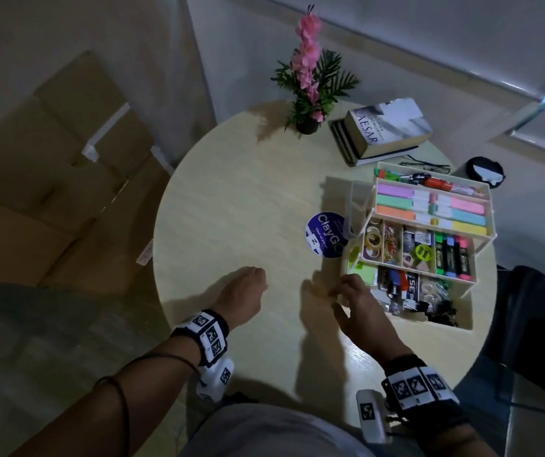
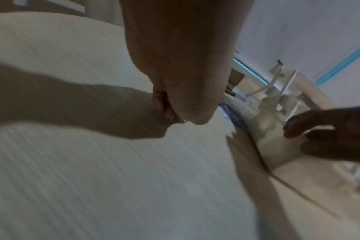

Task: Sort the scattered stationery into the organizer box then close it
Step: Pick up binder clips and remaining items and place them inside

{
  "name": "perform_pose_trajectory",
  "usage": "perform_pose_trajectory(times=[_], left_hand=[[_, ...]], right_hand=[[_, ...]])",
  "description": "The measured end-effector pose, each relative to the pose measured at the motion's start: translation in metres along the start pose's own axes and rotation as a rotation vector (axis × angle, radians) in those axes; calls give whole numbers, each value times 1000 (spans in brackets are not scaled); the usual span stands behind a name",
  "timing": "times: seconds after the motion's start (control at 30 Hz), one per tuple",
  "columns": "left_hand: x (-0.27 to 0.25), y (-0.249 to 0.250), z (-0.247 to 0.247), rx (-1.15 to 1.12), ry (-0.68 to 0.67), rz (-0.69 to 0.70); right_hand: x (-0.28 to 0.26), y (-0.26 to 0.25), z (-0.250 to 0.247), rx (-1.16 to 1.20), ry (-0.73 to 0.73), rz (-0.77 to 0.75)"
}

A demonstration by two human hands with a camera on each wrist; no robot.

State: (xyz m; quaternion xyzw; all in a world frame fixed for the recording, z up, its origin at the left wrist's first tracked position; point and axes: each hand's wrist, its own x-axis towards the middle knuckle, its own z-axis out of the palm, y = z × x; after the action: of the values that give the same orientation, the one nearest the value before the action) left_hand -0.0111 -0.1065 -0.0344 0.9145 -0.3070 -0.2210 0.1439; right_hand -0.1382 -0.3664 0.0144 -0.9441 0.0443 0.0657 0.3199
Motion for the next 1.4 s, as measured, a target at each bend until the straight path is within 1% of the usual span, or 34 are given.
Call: perform_pose_trajectory(times=[0.1,0.17,0.23,0.3,0.43,0.53,0.6,0.67,0.8,1.0,1.07,1.13,1.2,1.3,1.37,1.4], left_hand=[[9,18,-3,-486,52,-103],[16,44,-9,-771,77,-108],[27,78,-18,-913,81,-58],[39,113,-24,-987,78,-4],[60,162,-34,-1076,121,30],[69,186,-39,-1066,185,33],[73,197,-42,-1034,198,48],[78,201,-42,-960,212,38],[85,191,-41,-899,256,-53],[102,160,-48,-891,356,-231],[116,148,-50,-892,327,-300],[132,139,-53,-903,247,-376],[149,135,-57,-961,159,-459],[174,133,-61,-1040,83,-538],[191,133,-63,-1056,56,-549],[201,133,-62,-1072,51,-545]], right_hand=[[-4,-8,0,38,130,31],[-7,-12,-2,140,198,86],[-7,-17,-10,332,215,217],[-6,-20,-24,535,236,324],[0,-13,-63,788,381,378],[2,5,-86,827,396,351],[5,17,-96,808,385,338],[13,29,-102,742,387,358],[35,50,-105,564,380,404],[52,61,-105,412,252,359],[52,62,-108,403,231,352],[48,64,-113,422,229,366],[42,70,-122,429,264,347],[34,82,-147,421,391,291],[31,90,-169,381,532,257],[31,96,-179,318,612,255]])
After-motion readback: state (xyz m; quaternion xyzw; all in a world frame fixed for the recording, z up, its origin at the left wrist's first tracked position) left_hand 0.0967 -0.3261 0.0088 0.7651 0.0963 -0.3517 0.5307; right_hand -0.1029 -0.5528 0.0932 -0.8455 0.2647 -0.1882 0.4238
